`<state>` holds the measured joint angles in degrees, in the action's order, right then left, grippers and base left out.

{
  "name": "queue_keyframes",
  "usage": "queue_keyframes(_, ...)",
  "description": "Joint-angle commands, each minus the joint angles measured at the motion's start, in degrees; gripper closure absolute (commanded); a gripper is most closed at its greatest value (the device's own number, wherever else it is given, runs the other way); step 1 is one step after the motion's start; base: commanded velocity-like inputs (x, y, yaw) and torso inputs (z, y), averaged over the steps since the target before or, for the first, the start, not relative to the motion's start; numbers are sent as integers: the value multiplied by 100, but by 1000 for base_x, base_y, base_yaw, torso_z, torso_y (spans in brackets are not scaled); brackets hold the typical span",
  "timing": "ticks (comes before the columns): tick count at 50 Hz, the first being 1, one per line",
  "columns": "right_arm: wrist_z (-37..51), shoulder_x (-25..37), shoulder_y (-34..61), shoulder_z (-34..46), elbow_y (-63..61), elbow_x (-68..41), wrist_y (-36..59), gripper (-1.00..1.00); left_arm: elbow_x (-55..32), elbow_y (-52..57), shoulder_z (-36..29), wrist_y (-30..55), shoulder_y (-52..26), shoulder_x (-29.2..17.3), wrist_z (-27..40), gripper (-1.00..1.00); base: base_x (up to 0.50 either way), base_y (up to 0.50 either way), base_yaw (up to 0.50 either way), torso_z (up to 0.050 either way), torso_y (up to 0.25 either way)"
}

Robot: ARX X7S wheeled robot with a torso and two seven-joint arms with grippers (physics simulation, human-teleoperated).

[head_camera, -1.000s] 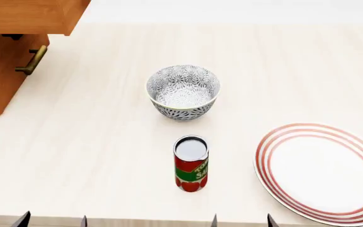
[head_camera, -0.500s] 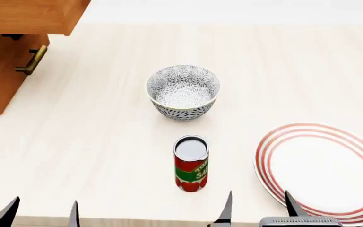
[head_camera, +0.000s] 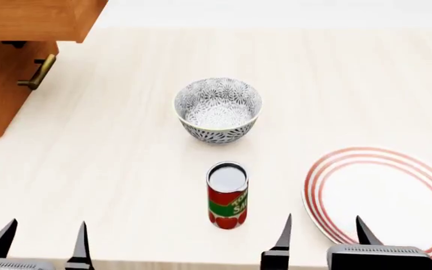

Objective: Put the bowl on the plate.

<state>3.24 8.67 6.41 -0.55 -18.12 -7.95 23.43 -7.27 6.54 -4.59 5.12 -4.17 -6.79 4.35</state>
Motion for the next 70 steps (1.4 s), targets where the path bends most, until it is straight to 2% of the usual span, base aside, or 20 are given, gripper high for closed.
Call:
queue_keyframes(1,-10,91,60,-112,-283,-222,135,-100,-89,-30,-40,23,-53,-57,62,-100,90,0,0,0,0)
queue_keyframes(34,166,322,-2,-92,-452,-458,98,-100,-267,38,-147,14,-85,-206,185,-100,151,0,0,0,0)
queue_keyframes(37,177,325,5,-91,-441,-483,83,-100,-221,-331,-179,-414,-31,-166,141,-100,164,0,0,0,0)
queue_keyframes(40,189,342,16,-71,-473,-503,107,-100,-268,-51,-170,-173,-14,-214,196,-100,163,0,0,0,0)
queue_keyframes(42,192,359,23,-70,-502,-521,132,-100,-247,-244,-180,-377,6,-198,181,-100,162,0,0,0,0)
queue_keyframes(70,216,407,-6,-57,-372,-679,58,-100,-358,-234,-284,-338,-55,-299,255,-100,164,0,0,0,0)
